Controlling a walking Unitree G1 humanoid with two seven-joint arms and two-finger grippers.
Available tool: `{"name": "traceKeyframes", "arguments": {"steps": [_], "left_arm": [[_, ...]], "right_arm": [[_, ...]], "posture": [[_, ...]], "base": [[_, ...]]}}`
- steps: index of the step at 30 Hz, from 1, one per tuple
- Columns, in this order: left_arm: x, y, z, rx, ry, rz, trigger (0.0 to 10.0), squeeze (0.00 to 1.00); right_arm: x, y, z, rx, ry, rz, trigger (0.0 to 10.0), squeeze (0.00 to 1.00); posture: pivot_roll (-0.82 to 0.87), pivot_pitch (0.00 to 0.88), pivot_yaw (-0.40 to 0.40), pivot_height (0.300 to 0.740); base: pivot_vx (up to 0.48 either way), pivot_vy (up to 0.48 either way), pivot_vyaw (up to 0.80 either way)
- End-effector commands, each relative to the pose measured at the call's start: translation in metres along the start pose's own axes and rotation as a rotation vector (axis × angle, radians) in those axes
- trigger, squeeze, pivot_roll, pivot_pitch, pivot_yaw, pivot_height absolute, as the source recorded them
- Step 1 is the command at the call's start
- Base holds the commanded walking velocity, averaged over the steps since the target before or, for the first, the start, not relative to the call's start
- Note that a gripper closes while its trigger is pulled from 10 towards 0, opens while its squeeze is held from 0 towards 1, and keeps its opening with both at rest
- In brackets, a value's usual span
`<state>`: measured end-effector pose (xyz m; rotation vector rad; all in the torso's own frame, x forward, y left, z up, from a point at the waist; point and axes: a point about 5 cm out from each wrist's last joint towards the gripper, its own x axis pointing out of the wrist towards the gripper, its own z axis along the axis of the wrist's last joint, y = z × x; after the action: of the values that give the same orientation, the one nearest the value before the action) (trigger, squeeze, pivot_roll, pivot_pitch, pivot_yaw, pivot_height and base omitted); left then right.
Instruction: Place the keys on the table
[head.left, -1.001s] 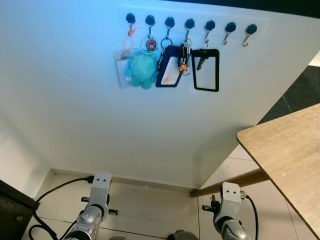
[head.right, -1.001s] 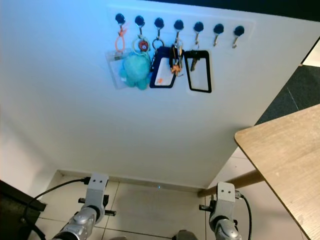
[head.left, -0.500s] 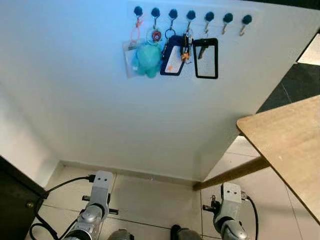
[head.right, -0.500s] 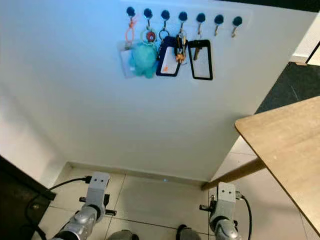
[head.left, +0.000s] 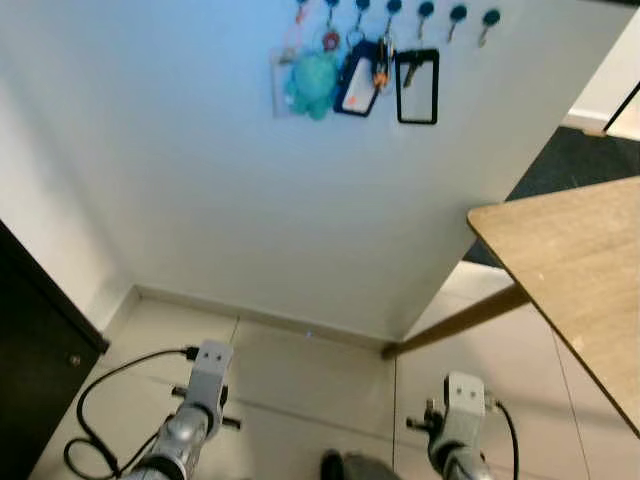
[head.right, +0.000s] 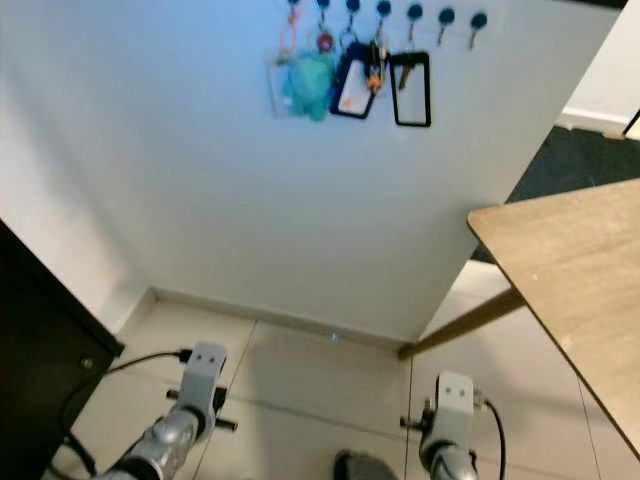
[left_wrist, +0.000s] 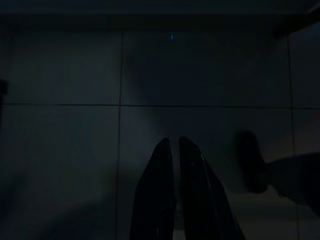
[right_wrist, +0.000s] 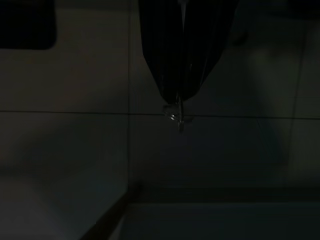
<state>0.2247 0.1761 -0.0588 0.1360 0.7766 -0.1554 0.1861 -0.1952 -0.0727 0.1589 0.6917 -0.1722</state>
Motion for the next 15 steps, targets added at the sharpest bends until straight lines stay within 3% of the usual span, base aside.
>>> {"name": "traceKeyframes", "arguments": {"steps": [1, 4, 9, 15], "left_arm": [[0.0007, -0.0021, 0.0008, 0.026, 0.007, -0.015, 10.0, 0.0], [0.0011, -0.0025, 0.002, 0.04, 0.008, -0.019, 10.0, 0.0], [0.0017, -0.0048, 0.0027, 0.08, 0.015, -0.036, 10.0, 0.0], [0.0007, -0.0044, -0.0012, 0.067, 0.021, -0.028, 10.0, 0.0]], "right_arm": [[0.0002, -0.0012, -0.0001, 0.012, 0.006, -0.009, 10.0, 0.0], [0.0001, -0.0013, -0.0003, 0.013, 0.007, -0.009, 10.0, 0.0], [-0.0001, -0.002, -0.0008, 0.014, 0.008, -0.011, 10.0, 0.0], [-0.0003, -0.0021, -0.0011, 0.018, 0.009, -0.007, 10.0, 0.0]], "posture": [[0.04, 0.063, -0.007, 0.74], [0.04, 0.062, -0.006, 0.74], [0.04, 0.058, -0.004, 0.74], [0.03, 0.053, -0.001, 0.74]], "base": [[0.0, 0.0, 0.0], [0.0, 0.0, 0.0], [0.0, -0.48, 0.0], [0.0, 0.0, 0.0]]}}
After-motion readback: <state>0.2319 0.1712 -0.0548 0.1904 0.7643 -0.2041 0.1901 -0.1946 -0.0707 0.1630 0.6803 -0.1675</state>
